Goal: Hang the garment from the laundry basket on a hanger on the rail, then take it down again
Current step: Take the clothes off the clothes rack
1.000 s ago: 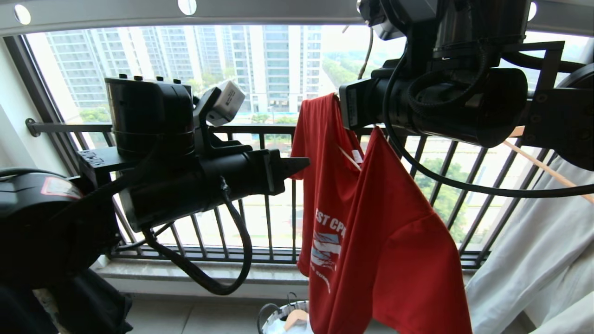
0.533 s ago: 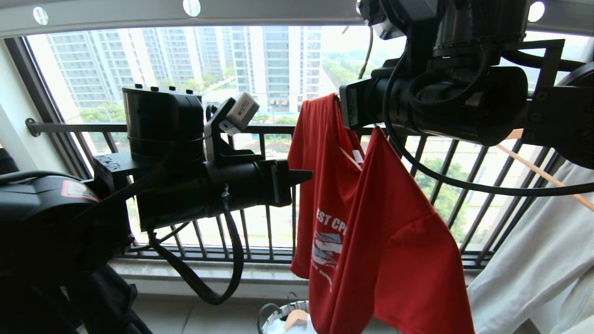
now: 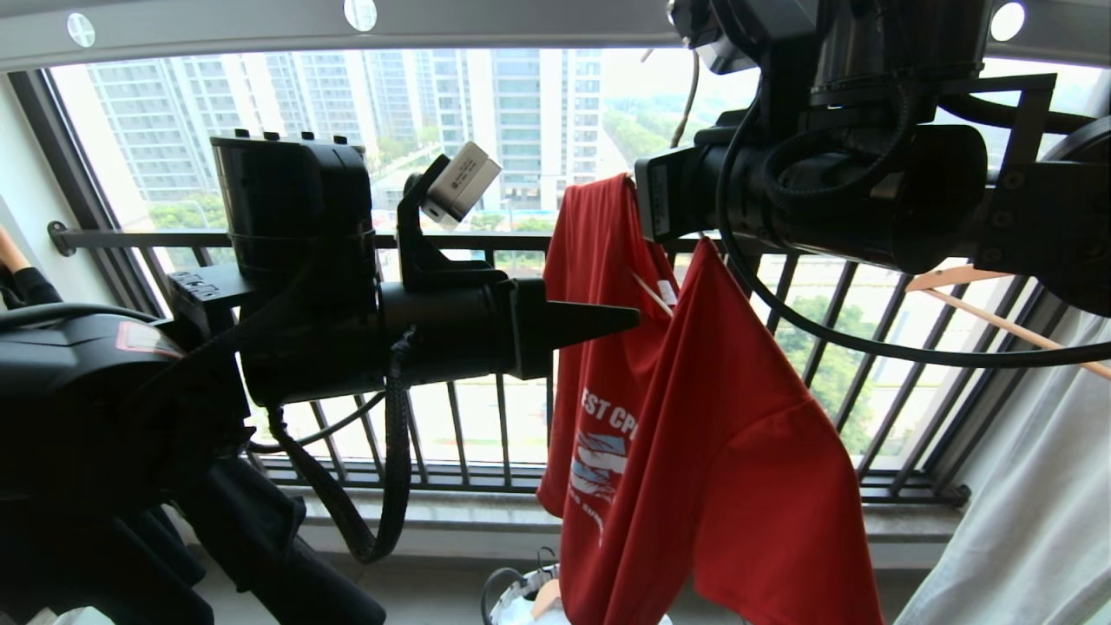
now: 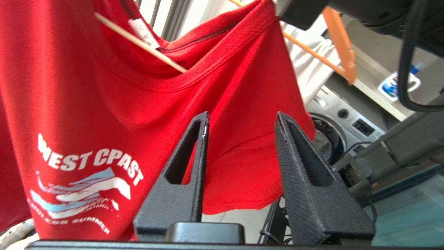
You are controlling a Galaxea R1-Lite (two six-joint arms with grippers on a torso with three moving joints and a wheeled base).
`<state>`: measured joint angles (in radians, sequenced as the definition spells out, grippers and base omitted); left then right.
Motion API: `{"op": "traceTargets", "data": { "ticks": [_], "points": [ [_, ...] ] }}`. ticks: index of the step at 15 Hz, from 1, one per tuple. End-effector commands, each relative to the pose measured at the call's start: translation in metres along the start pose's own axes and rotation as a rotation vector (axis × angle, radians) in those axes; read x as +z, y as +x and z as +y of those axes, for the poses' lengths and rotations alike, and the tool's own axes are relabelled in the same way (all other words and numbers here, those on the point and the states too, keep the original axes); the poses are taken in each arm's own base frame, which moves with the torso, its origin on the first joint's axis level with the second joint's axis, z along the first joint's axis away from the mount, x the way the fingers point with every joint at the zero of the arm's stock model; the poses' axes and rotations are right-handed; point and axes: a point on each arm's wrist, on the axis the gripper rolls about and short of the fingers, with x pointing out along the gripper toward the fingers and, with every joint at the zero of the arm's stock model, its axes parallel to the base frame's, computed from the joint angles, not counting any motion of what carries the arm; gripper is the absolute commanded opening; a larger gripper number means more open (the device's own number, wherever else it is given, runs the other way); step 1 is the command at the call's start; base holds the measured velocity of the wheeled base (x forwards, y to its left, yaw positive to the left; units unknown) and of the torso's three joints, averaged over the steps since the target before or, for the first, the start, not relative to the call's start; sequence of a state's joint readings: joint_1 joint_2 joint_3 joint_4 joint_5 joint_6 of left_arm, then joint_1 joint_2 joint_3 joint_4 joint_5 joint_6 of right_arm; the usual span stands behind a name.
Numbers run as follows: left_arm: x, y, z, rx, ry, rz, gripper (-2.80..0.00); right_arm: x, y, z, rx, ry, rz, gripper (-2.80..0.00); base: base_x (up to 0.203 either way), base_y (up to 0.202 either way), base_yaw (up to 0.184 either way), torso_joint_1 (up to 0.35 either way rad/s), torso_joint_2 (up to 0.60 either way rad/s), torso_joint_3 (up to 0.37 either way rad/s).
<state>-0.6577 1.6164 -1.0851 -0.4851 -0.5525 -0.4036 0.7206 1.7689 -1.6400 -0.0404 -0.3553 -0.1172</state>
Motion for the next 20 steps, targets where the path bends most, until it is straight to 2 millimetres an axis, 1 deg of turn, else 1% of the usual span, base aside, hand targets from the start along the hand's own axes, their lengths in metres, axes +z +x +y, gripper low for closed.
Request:
{"op": "traceTargets", "data": {
  "ticks": [1,3,7,11,17,18,19,20],
  "points": [
    [-0.001,0.004,0.008,-0.061,0.012,0.005,0.0,0.001,0.0,0.0,-0.001,-0.002,-0.002,-2.8,0.0,0.0,0.0,0.0,0.0,0.0],
    [-0.001,0.012,0.022,-0.12,0.038,-0.008,0.0,0.001,0.0,0.0,-0.001,-0.002,-0.002,-2.8,0.0,0.0,0.0,0.0,0.0,0.0],
    [-0.006,0.042,0.049,-0.163,0.083,-0.047,0.0,0.001,0.0,0.0,-0.002,-0.002,-0.002,-2.8,0.0,0.0,0.0,0.0,0.0,0.0],
    [-0.005,0.049,0.052,-0.251,0.101,-0.022,0.0,0.0,0.0,0.0,-0.002,-0.002,-0.001,-2.8,0.0,0.0,0.0,0.0,0.0,0.0],
    [-0.003,0.064,0.06,-0.261,0.109,-0.028,0.0,0.0,0.002,0.001,0.003,-0.002,-0.001,-2.8,0.0,0.0,0.0,0.0,0.0,0.0],
    [-0.004,0.066,0.061,-0.262,0.107,-0.026,-1.59,0.001,0.001,0.001,0.004,-0.001,-0.004,-2.8,0.0,0.0,0.0,0.0,0.0,0.0],
    [-0.004,0.068,0.063,-0.263,0.107,-0.025,-2.8,0.002,0.001,0.001,0.003,0.0,-0.009,-2.8,0.0,0.0,0.0,0.0,0.0,0.0],
    [-0.004,0.07,0.064,-0.264,0.108,-0.026,-2.8,0.003,0.001,0.001,0.003,0.001,-0.01,-2.8,0.0,0.0,0.0,0.0,0.0,0.0]
  ]
}}
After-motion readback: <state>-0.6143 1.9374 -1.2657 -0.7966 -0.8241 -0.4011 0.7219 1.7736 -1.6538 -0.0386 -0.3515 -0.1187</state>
